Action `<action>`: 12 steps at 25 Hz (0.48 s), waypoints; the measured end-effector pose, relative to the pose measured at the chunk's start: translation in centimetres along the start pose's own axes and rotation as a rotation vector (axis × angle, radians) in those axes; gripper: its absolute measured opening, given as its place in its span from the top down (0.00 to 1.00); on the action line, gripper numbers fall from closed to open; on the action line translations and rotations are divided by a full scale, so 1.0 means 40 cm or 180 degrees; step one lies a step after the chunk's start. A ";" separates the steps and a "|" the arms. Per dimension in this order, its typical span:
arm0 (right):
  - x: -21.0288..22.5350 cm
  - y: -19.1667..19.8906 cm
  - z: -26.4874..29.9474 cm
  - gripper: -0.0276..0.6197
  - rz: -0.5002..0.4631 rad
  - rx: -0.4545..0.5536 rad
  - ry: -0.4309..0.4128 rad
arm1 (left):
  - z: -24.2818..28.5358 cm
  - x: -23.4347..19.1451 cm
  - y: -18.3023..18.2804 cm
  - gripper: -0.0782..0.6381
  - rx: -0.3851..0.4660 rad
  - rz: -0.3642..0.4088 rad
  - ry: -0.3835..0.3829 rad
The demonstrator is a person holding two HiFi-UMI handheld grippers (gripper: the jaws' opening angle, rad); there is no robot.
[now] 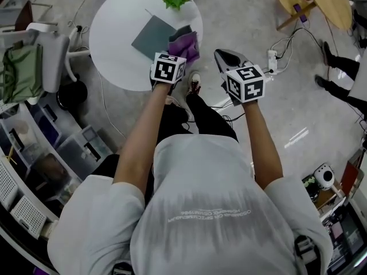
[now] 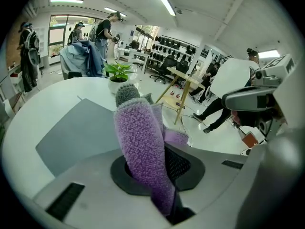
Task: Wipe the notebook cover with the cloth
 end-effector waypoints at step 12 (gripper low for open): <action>-0.073 0.037 -0.008 0.95 0.0000 -0.0015 -0.0128 | -0.094 -0.020 0.129 0.82 0.0015 -0.0367 0.0014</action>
Point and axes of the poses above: the fingertips, and each gripper's own axes: z forward along the fingers, x to its right, y out of its underside, the point moved 6 cm from there along -z, backward along the fingers
